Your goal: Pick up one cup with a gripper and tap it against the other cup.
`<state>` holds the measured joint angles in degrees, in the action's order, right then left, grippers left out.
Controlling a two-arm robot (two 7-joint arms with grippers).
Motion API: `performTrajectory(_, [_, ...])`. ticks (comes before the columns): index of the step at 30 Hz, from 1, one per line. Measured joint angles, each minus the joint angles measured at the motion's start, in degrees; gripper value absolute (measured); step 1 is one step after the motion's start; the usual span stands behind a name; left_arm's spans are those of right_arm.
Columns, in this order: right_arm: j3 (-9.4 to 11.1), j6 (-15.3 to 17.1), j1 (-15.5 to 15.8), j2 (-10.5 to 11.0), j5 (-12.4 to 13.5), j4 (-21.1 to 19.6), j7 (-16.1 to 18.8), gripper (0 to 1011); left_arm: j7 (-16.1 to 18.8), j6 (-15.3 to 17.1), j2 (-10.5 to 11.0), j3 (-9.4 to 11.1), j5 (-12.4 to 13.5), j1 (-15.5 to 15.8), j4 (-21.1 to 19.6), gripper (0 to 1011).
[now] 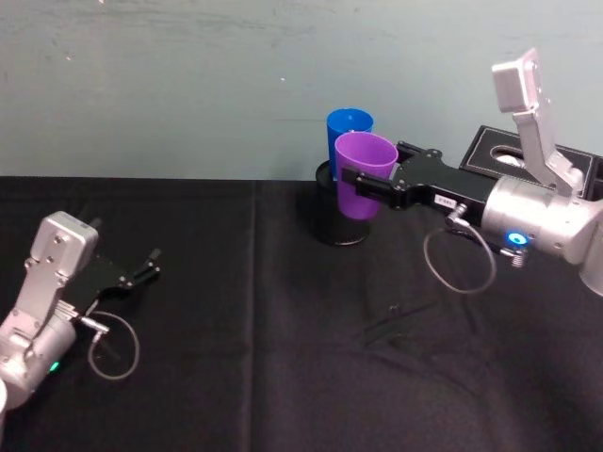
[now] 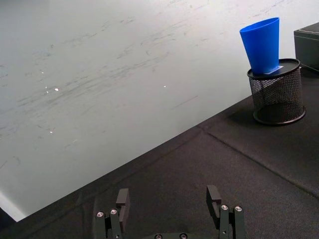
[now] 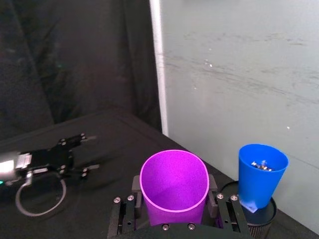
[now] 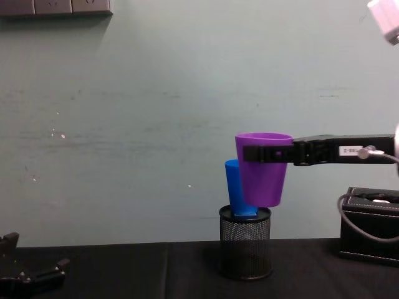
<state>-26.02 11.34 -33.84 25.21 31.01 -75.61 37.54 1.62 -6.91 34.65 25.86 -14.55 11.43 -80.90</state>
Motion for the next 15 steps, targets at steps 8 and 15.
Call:
performTrajectory(8, [-0.19, 0.28, 4.23, 4.72, 1.86, -6.73, 1.17, 729, 0.0, 0.0, 0.0, 0.0, 0.0, 0.0, 0.0, 1011])
performTrajectory(15, [-1.38, -2.16, 6.23, 5.99, 2.36, -7.29, 1.68, 729, 0.0, 0.0, 0.0, 0.0, 0.0, 0.0, 0.0, 1011])
